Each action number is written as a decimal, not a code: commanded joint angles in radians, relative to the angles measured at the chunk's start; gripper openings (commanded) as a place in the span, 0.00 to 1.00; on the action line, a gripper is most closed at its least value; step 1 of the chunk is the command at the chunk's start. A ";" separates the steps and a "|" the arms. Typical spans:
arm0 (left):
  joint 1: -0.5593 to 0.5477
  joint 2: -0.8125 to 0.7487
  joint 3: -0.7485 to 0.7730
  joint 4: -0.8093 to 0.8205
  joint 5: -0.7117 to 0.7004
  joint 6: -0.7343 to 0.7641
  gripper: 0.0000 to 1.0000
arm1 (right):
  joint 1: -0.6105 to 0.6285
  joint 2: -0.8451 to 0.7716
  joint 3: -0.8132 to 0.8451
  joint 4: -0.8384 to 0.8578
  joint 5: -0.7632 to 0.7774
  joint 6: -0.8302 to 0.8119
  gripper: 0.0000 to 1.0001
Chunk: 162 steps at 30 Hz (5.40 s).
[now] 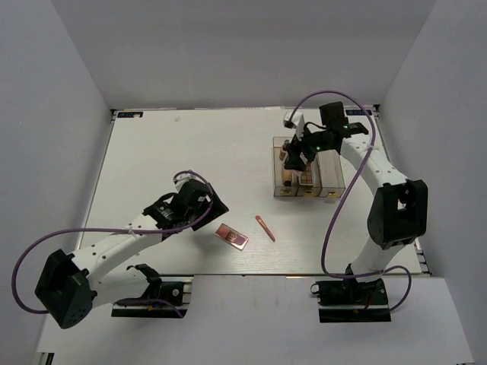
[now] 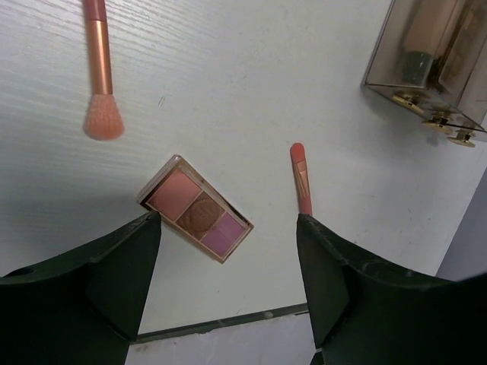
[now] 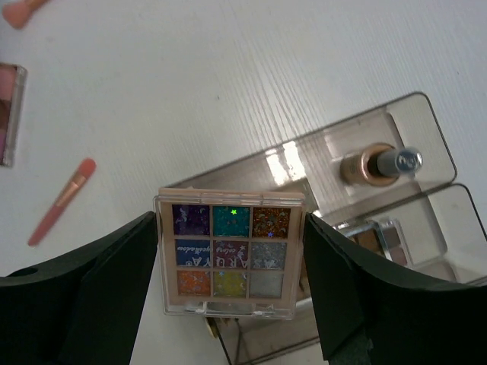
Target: Organize the makeup
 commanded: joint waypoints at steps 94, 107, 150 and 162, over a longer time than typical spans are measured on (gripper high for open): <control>-0.058 0.916 1.108 -0.040 0.281 0.275 0.09 | -0.317 -0.319 -0.409 0.616 0.029 0.380 0.00; -0.058 1.150 1.286 0.338 0.314 0.305 0.16 | -0.381 -0.418 -0.518 0.686 0.095 0.433 0.00; -0.095 1.275 1.371 0.218 0.285 0.287 0.69 | -0.409 -0.414 -0.542 0.698 0.073 0.456 0.18; -0.095 1.090 1.351 0.197 0.248 0.339 0.66 | -0.410 -0.459 -0.525 0.597 -0.182 0.306 0.89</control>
